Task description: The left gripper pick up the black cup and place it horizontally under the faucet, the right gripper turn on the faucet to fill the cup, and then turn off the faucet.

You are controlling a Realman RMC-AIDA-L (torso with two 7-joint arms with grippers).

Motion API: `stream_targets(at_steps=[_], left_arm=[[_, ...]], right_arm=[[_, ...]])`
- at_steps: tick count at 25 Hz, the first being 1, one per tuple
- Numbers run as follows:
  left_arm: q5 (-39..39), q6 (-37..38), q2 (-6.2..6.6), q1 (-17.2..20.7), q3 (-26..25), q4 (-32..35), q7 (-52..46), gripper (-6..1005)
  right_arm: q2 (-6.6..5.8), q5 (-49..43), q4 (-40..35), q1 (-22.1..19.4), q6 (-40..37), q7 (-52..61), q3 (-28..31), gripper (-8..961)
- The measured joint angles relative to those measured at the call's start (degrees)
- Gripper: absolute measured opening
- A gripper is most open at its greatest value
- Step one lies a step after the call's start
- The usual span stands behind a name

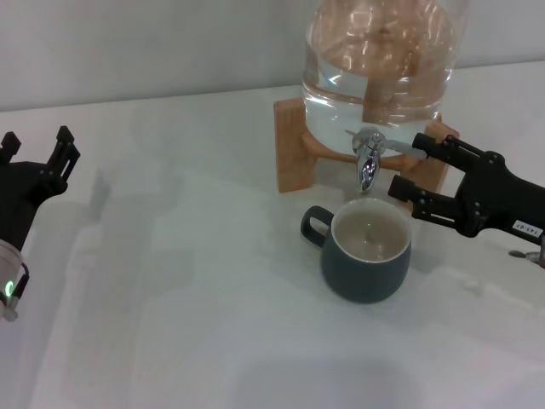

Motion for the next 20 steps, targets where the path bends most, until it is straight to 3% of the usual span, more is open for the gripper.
stream_targets(at_steps=[20], left_arm=[[0.0,0.0,0.00,0.1,0.2,0.0,0.0,787]], right_arm=[[0.43,-0.7,0.0,-0.6,1.2,0.0,0.0,827]])
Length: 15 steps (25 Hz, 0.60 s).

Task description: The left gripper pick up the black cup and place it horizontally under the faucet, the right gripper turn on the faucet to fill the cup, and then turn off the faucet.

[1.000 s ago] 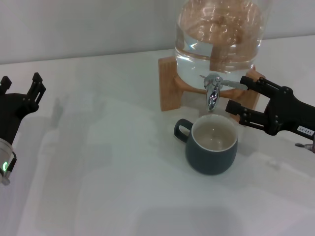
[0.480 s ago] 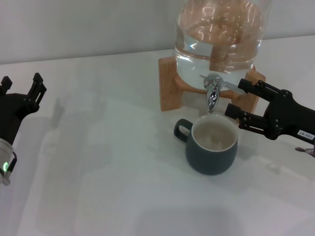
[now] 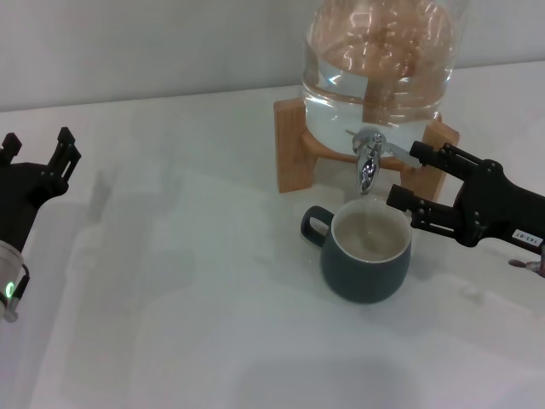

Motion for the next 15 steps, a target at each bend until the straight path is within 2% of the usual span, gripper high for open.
stream_targets(at_steps=[15], left_arm=[[0.0,0.0,0.01,0.3,0.0,0.0,0.0,787]], right_arm=[[-0.01,0.0,0.0,0.0,0.2,0.0,-0.6,828]])
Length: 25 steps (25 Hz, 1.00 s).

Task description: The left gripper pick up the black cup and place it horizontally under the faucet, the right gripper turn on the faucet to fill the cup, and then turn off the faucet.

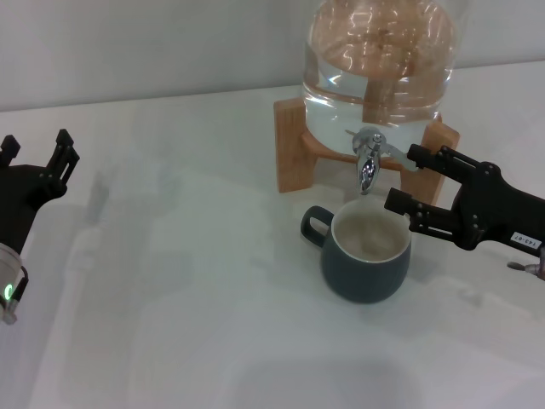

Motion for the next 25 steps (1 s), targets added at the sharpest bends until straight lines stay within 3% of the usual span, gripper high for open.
stream_targets(at_steps=[25], left_arm=[[0.0,-0.1,0.09,0.0,0.1,0.0,0.0,787]], right_arm=[[0.00,0.0,0.0,-0.1,0.0,0.0,0.2,828]])
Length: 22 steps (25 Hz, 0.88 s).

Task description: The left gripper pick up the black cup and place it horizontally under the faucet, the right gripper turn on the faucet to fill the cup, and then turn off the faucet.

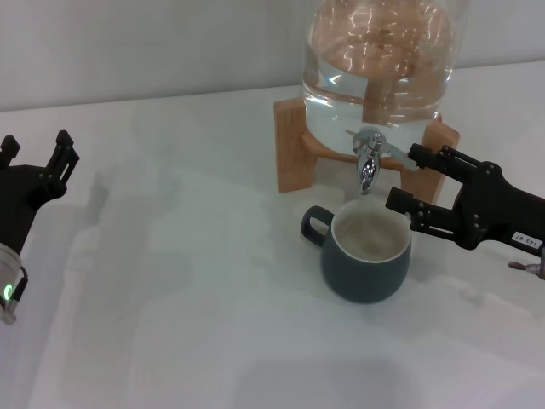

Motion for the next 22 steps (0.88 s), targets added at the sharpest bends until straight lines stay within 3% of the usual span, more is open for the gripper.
stream_targets(at_steps=[22], left_arm=[[0.0,0.1,-0.07,-0.1,-0.2,0.0,0.0,787]], right_arm=[[0.00,1.1,0.1,-1.2,0.4,0.1,2.6,827]])
